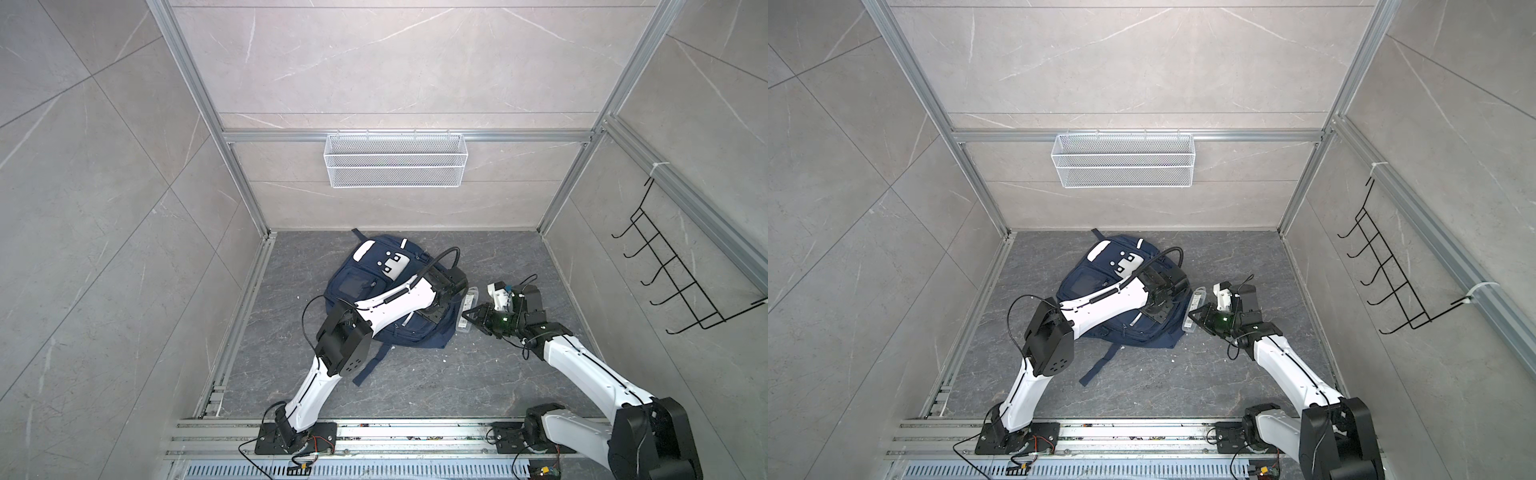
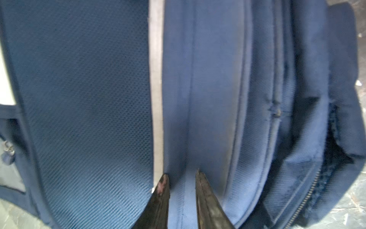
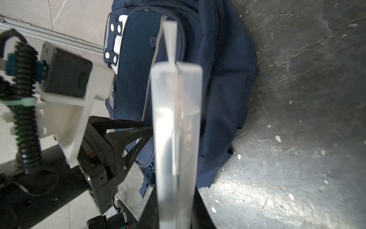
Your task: Pack the student bag
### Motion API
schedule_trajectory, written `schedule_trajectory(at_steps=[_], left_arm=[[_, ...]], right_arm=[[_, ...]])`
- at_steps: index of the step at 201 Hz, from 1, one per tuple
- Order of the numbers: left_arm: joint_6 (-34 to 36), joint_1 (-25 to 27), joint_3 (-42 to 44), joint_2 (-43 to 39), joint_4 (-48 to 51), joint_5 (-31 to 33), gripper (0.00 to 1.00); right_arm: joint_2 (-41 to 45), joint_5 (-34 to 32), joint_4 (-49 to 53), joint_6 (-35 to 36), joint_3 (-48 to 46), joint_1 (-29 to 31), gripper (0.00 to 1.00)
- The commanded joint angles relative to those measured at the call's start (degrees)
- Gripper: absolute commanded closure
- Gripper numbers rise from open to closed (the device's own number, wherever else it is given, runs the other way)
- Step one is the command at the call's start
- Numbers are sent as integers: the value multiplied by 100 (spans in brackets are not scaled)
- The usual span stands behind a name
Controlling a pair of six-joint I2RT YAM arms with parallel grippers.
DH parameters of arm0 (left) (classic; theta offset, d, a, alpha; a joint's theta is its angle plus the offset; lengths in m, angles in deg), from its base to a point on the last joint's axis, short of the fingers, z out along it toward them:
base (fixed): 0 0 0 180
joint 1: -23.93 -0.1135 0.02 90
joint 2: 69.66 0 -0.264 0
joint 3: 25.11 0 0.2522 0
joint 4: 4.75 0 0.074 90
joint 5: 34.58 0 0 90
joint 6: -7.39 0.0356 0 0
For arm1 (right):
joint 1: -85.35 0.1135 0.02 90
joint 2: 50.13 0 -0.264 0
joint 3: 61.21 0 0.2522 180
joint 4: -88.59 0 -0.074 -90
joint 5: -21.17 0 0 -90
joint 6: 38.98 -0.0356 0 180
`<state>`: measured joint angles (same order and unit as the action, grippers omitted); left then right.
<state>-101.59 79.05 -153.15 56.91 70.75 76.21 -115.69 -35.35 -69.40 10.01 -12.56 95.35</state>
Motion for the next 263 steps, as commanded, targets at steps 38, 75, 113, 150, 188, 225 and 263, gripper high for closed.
schedule_trajectory(at_steps=[38, 75, 113, 150, 188, 225, 263], left_arm=[[158, -3, -376, -235, 253, 5, 57], [193, 99, -457, -98, 187, -262, 47], [245, 241, -490, -105, 71, -302, 46], [312, 282, -579, 51, 26, -393, 46], [334, 289, -661, 336, 275, 53, 49], [427, 281, -839, 577, 518, 393, 53], [443, 272, -933, 594, 595, 568, 64]], right_arm=[[100, 75, -8, -1, 35, 37, 96], [-24, 59, -76, -35, -27, 37, 94], [-49, 56, -43, 1, 4, 37, 95], [-115, 71, -69, 6, -7, 39, 96], [-113, 67, -69, 5, -2, 37, 97], [-104, 72, -78, -9, 9, 42, 97], [-124, 107, -157, -63, -12, 55, 98]])
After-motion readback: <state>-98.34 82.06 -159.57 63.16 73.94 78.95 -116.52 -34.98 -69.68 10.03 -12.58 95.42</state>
